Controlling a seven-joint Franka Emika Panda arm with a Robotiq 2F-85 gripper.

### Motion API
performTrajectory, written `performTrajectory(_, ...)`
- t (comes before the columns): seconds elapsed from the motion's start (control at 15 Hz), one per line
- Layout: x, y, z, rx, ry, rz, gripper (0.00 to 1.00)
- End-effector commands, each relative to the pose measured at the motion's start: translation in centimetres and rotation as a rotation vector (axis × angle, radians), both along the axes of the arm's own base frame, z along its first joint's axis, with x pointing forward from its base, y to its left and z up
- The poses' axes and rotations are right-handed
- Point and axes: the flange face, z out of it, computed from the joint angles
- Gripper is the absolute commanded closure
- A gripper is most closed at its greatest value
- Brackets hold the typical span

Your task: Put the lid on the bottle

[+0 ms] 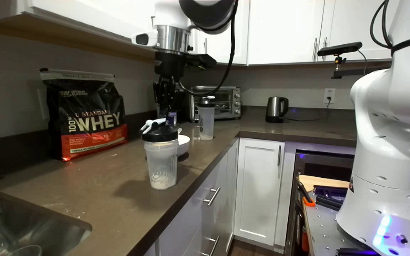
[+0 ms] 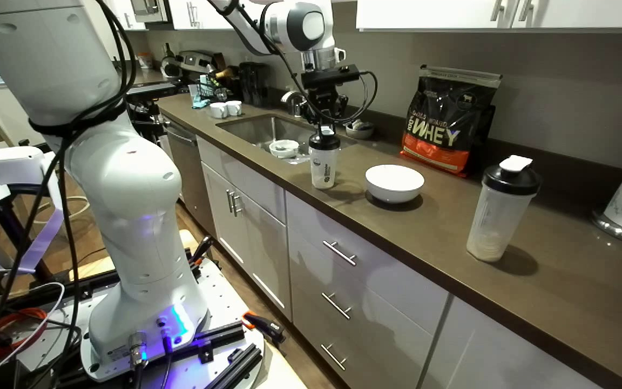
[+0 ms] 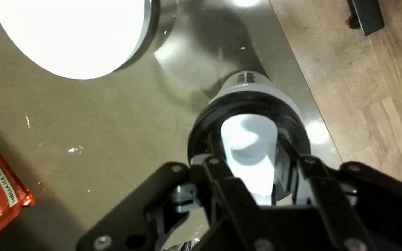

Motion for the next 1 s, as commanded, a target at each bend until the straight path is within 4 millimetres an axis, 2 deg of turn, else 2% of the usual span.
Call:
performTrajectory(0.0,0.0,0.0,0.0,-0.008,-0.015,-0.017,0.87)
performTrajectory(0.93,0.1,0.0,-1.2,-0.006,0.02,-0.022,0.87)
